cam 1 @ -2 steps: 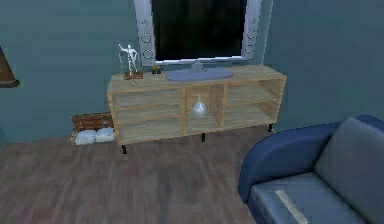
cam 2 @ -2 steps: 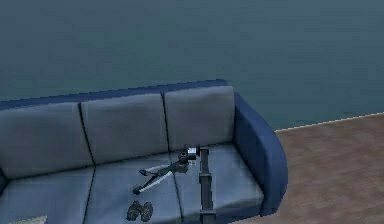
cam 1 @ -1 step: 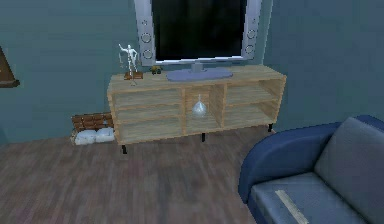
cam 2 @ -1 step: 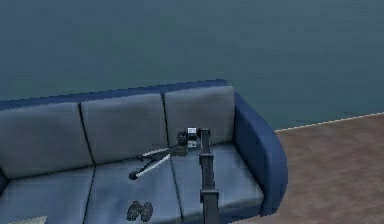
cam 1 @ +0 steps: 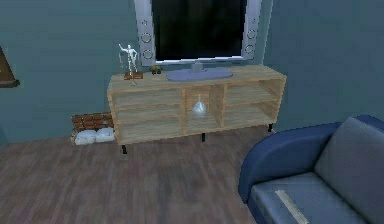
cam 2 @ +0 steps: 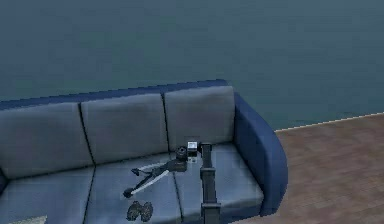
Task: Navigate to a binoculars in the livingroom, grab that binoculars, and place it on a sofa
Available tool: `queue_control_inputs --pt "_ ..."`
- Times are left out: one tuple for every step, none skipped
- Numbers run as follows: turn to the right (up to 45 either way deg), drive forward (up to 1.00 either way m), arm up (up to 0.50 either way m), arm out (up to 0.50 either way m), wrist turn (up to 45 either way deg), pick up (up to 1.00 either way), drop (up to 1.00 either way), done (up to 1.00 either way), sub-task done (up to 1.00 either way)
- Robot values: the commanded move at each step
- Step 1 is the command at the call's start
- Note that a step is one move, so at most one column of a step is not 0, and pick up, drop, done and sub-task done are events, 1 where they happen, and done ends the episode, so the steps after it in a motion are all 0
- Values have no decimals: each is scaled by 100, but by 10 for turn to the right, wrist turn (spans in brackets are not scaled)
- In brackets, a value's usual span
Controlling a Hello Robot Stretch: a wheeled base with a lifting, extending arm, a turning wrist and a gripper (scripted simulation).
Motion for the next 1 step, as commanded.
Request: queue_control_inputs --pt "0 0 0 0 0 0 0 100 0"
